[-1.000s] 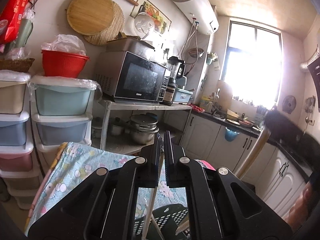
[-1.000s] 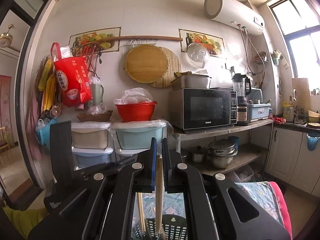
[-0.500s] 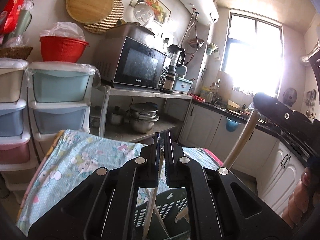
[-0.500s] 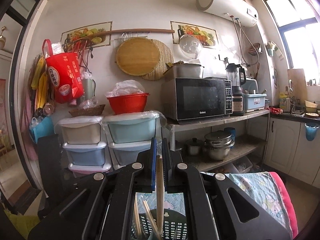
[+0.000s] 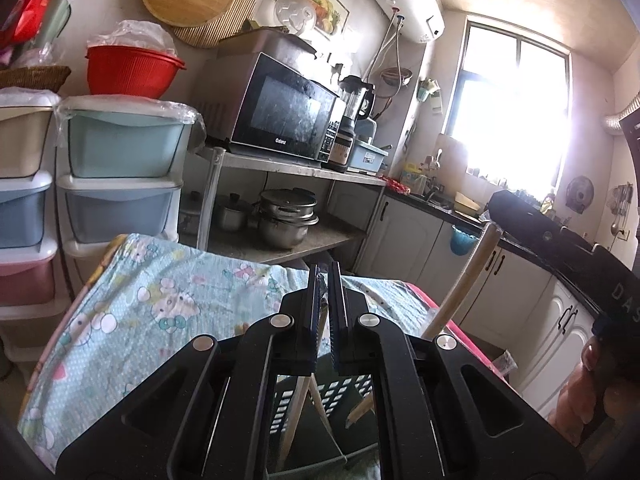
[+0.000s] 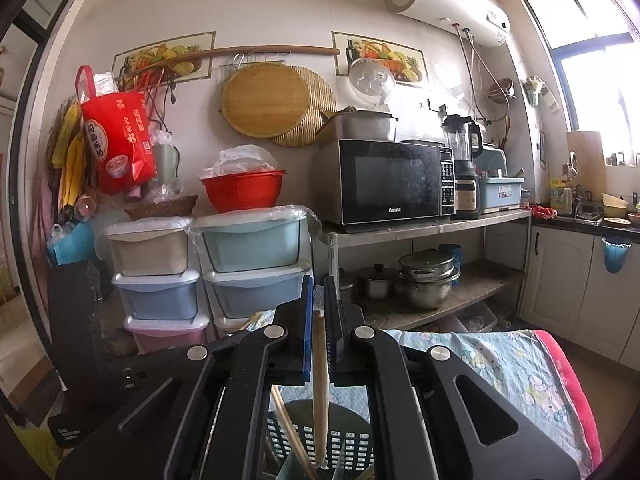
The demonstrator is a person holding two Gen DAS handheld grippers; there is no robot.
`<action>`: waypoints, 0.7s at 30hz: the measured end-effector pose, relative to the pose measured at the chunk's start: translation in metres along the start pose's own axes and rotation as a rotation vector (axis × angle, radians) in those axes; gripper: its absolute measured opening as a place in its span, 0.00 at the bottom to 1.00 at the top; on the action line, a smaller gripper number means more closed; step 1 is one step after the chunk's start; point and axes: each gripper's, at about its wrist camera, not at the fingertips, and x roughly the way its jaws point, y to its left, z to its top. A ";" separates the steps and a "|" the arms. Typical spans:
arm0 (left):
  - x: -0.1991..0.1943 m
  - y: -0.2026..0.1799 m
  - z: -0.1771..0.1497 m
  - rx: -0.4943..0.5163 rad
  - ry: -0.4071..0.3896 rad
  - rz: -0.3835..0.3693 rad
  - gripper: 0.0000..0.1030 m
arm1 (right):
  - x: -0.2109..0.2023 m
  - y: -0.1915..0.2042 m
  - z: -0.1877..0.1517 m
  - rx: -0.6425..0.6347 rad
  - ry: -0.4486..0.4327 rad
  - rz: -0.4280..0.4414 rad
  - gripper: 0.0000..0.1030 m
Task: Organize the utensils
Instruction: 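Lower the chopsticks into the caddy and open both grippers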
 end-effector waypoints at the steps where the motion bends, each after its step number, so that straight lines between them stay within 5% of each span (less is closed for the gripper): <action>1: 0.000 0.001 -0.001 -0.001 0.001 0.000 0.02 | 0.000 -0.001 -0.001 0.002 0.000 -0.002 0.05; 21: 0.000 0.008 -0.023 -0.037 0.042 0.008 0.02 | 0.003 -0.009 -0.023 0.029 0.020 -0.027 0.05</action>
